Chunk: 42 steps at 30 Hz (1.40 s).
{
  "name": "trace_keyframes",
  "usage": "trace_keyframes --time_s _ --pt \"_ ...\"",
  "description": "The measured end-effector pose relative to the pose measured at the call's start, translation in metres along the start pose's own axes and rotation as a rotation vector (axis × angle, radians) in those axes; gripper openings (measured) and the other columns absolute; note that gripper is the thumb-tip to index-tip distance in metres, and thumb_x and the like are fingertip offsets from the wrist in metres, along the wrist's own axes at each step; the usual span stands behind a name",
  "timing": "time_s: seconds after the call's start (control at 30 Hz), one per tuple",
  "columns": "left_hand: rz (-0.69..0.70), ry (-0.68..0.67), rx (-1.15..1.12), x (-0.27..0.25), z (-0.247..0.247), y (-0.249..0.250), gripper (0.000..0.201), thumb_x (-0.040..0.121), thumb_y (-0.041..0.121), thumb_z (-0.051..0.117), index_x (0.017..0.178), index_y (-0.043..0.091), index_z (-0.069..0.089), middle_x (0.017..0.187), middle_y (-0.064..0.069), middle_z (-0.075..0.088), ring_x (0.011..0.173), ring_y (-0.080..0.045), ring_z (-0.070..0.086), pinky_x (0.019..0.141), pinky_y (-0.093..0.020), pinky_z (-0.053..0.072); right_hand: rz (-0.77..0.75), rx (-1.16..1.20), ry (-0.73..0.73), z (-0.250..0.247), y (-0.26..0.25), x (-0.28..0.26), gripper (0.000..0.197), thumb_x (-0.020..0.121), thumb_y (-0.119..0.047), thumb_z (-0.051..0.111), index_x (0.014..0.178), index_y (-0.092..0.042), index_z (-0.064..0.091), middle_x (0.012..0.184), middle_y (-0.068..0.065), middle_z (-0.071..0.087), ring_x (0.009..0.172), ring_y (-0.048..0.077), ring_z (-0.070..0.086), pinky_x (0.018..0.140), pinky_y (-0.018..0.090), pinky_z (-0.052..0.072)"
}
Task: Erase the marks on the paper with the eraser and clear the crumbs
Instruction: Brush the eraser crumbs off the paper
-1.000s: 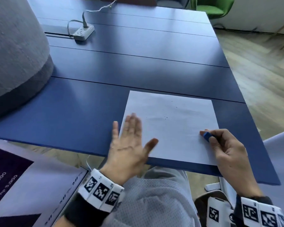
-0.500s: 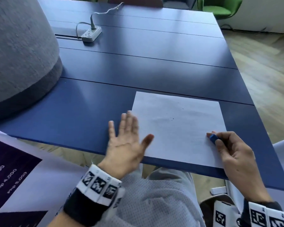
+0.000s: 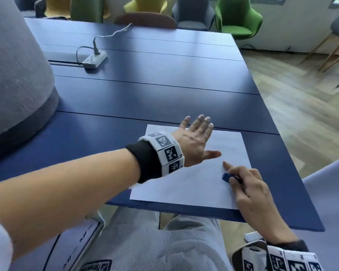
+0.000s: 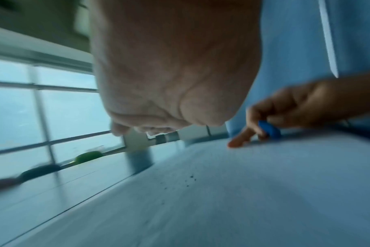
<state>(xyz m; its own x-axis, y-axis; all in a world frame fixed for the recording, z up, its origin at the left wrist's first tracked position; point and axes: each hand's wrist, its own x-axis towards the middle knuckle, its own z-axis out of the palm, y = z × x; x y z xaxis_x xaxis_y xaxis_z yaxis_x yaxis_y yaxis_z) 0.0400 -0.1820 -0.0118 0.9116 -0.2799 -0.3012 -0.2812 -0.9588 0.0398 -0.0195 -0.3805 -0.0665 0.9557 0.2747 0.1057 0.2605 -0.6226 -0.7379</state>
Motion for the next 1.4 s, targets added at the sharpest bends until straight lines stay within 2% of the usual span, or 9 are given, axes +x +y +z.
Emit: trace_keyframes --time_s 0.13,0.33,0.57,0.63,0.7,0.87,1.07,1.23,1.4 --pt "0.043 -0.146 -0.090 0.032 0.022 0.031 0.083 0.097 0.065 0.016 0.155 0.012 -0.009 0.161 -0.006 -0.021 0.148 -0.018 -0.021 0.119 -0.046 -0.011 0.008 0.039 0.004 -0.004 -0.007 0.000 0.030 0.093 -0.007 0.054 0.087 -0.036 0.057 0.093 -0.015 0.054 0.096 -0.001 0.053 0.077 -0.001 0.034" --pt "0.024 -0.162 -0.100 0.015 0.033 0.010 0.083 0.094 0.068 0.011 0.152 0.017 -0.020 0.158 -0.001 -0.030 0.144 -0.016 -0.029 0.117 -0.047 -0.016 0.031 0.099 -0.026 -0.006 -0.004 0.001 0.026 0.093 -0.008 0.055 0.085 -0.032 0.059 0.104 -0.024 0.056 0.103 -0.004 0.052 0.080 -0.003 0.033" --pt "-0.540 -0.270 -0.302 -0.043 0.033 -0.043 0.093 0.090 0.073 0.004 0.148 0.007 -0.027 0.153 -0.008 -0.038 0.142 -0.021 -0.034 0.115 -0.049 -0.019 0.032 0.150 -0.018 -0.002 0.001 0.002 0.025 0.093 -0.009 0.055 0.087 -0.032 0.060 0.117 -0.026 0.055 0.115 0.003 0.053 0.092 0.008 0.037" --pt "-0.473 -0.229 -0.297 -0.037 0.026 -0.033 0.092 0.089 0.072 0.003 0.147 0.009 -0.029 0.151 -0.007 -0.042 0.140 -0.022 -0.037 0.116 -0.049 -0.019 0.034 0.158 -0.014 -0.003 0.001 0.001 0.024 0.093 -0.009 0.055 0.088 -0.032 0.060 0.118 -0.026 0.055 0.113 0.001 0.054 0.092 0.006 0.037" --pt "-0.244 -0.179 -0.243 -0.025 0.026 -0.006 0.087 0.091 0.070 0.005 0.147 0.013 -0.029 0.150 -0.004 -0.043 0.139 -0.020 -0.039 0.116 -0.049 -0.019 0.036 0.151 -0.020 -0.004 0.000 0.001 0.025 0.093 -0.008 0.055 0.088 -0.032 0.061 0.118 -0.025 0.055 0.111 -0.002 0.054 0.090 0.000 0.035" --pt "0.097 -0.189 -0.124 0.011 0.036 0.036 0.073 0.098 0.062 0.008 0.154 0.022 -0.016 0.159 0.004 -0.029 0.144 -0.016 -0.030 0.116 -0.047 -0.018 0.067 0.149 0.011 -0.010 -0.001 0.001 0.026 0.092 -0.005 0.056 0.086 -0.030 0.062 0.107 -0.022 0.059 0.104 0.007 0.058 0.083 0.007 0.040" --pt "-0.191 -0.252 -0.138 -0.024 0.035 -0.040 0.079 0.096 0.064 0.007 0.150 0.017 -0.024 0.155 0.001 -0.036 0.143 -0.013 -0.030 0.117 -0.048 -0.016 0.088 0.177 -0.019 -0.008 0.000 0.001 0.027 0.092 -0.004 0.055 0.084 -0.030 0.061 0.116 -0.027 0.059 0.114 0.003 0.054 0.084 -0.002 0.035" --pt "-0.372 -0.375 -0.153 -0.073 0.034 -0.065 0.089 0.090 0.070 0.002 0.148 0.010 -0.028 0.154 -0.004 -0.038 0.143 -0.017 -0.032 0.119 -0.046 -0.014 0.042 0.038 -0.104 -0.014 -0.003 0.007 0.027 0.092 -0.005 0.055 0.087 -0.031 0.058 0.123 -0.011 0.055 0.102 -0.025 0.046 0.086 -0.010 0.027" --pt "-0.210 -0.214 -0.174 -0.053 0.025 -0.029 0.083 0.094 0.065 0.006 0.149 0.011 -0.025 0.153 -0.003 -0.039 0.142 -0.017 -0.033 0.119 -0.045 -0.014 -0.003 -0.029 -0.117 -0.007 -0.005 0.004 0.028 0.092 -0.005 0.054 0.088 -0.032 0.056 0.128 -0.012 0.053 0.111 -0.027 0.039 0.090 -0.008 0.026"
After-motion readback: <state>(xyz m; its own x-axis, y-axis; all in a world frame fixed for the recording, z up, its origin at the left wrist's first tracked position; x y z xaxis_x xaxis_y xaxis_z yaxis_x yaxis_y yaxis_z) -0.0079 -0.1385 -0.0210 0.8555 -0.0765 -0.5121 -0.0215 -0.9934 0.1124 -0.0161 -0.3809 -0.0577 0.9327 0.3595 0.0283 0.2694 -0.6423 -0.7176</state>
